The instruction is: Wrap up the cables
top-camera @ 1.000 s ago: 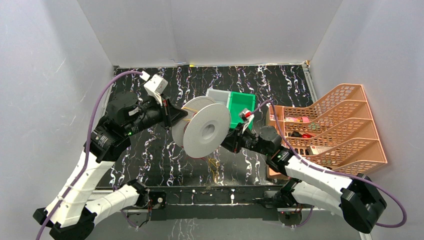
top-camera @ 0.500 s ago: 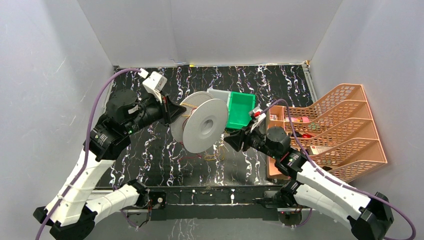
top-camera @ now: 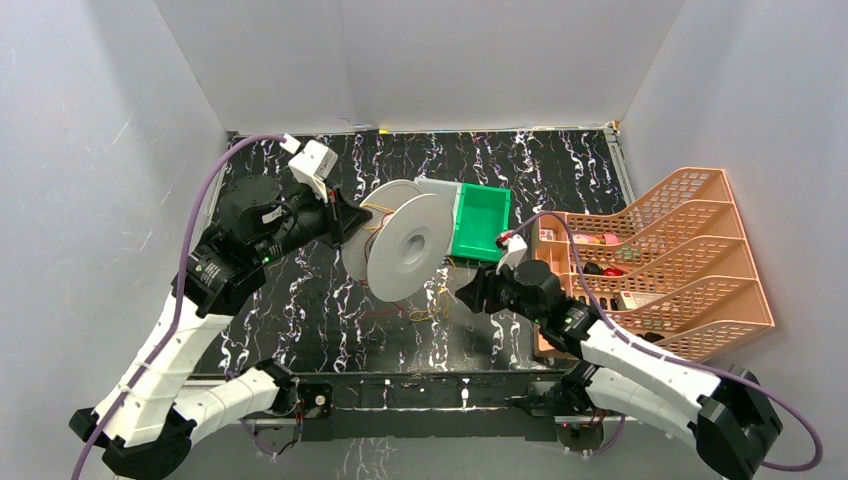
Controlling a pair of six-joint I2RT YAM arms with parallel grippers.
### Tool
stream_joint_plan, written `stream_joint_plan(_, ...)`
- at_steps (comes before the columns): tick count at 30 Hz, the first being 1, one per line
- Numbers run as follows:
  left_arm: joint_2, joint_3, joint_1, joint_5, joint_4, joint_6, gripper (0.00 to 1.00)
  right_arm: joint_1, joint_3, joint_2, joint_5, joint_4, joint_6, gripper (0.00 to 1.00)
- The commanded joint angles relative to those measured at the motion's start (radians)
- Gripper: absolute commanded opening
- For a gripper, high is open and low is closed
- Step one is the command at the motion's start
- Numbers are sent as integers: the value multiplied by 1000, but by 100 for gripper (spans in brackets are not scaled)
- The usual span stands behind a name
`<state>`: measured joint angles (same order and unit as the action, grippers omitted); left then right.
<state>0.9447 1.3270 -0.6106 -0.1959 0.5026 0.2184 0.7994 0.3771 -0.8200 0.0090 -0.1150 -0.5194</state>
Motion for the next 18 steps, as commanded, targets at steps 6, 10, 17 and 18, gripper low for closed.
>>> stream_joint_plan(6,-19,61,3,12,-67,7,0,-3,-18,-206,-57,-214,-112,48)
stream_joint_plan(10,-15,56,3,21,-65,6,0,-2,-17,-279,-87,-282,-134,48)
stream_joint_plan(17,-18,50,3,30,-66,10,0,0,-9,-349,-89,-307,-154,46)
stream_joint_plan(18,-18,51,3,29,-66,10,0,0,-10,-355,-86,-311,-156,46)
